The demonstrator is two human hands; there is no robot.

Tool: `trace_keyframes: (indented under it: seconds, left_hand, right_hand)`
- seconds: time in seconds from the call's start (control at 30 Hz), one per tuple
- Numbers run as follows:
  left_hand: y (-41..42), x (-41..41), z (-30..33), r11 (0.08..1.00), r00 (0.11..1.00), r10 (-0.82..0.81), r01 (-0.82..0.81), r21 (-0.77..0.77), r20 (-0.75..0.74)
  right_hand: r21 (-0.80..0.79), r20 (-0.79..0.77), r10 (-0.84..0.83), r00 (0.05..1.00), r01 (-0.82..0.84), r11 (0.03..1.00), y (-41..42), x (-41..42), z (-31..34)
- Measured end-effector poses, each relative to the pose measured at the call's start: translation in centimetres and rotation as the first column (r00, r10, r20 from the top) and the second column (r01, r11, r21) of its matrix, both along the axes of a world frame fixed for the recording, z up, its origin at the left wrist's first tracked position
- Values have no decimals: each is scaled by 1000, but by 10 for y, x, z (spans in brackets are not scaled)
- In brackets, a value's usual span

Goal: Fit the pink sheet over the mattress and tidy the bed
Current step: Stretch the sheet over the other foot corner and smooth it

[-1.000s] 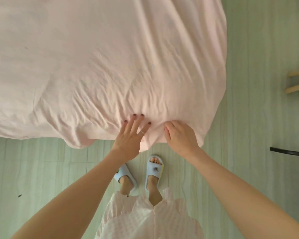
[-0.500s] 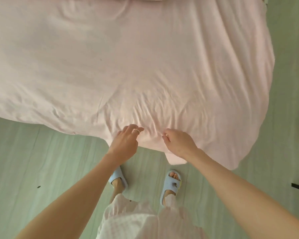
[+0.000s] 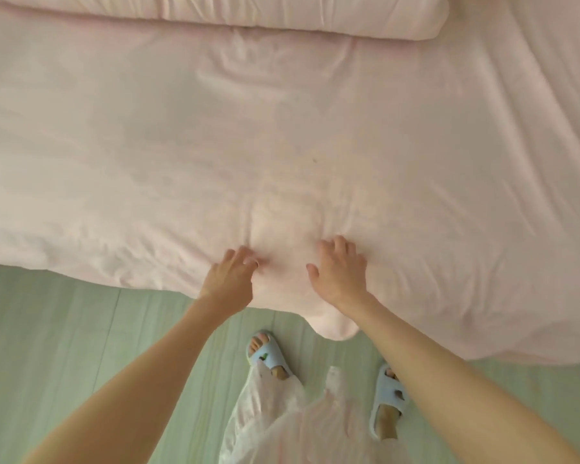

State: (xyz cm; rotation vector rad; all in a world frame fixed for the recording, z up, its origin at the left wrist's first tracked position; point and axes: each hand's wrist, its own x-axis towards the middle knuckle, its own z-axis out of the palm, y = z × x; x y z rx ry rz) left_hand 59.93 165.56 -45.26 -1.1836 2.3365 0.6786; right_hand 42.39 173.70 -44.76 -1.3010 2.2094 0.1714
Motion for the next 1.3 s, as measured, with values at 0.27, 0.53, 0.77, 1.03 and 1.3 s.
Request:
trace_keyframes:
  seconds: [0.27,0.53,0.77,1.03,1.3]
  left_hand:
    - [-29,59,5,954,966,63,-132,-269,-251]
    - [-27,145,-2,939,927,186,-265,219,325]
    - [-52,179,32,925,920,380,-381,-12,100]
    - [-100,187,7,968,942,225,-245,53,250]
    - [-179,274,28,937,967,219,-245,-251,-128]
  right_hand:
    - [-108,183,-43,982,64,992,-55,42,20]
    - [130,356,71,932,-125,984,-62,115,3]
    - [-77,312,149,938,-131,988,-125,137,28]
    - [49,216,283,935,-299,953,-146,170,15]
    - [-169,229,123,966,-85,982,-231,251,43]
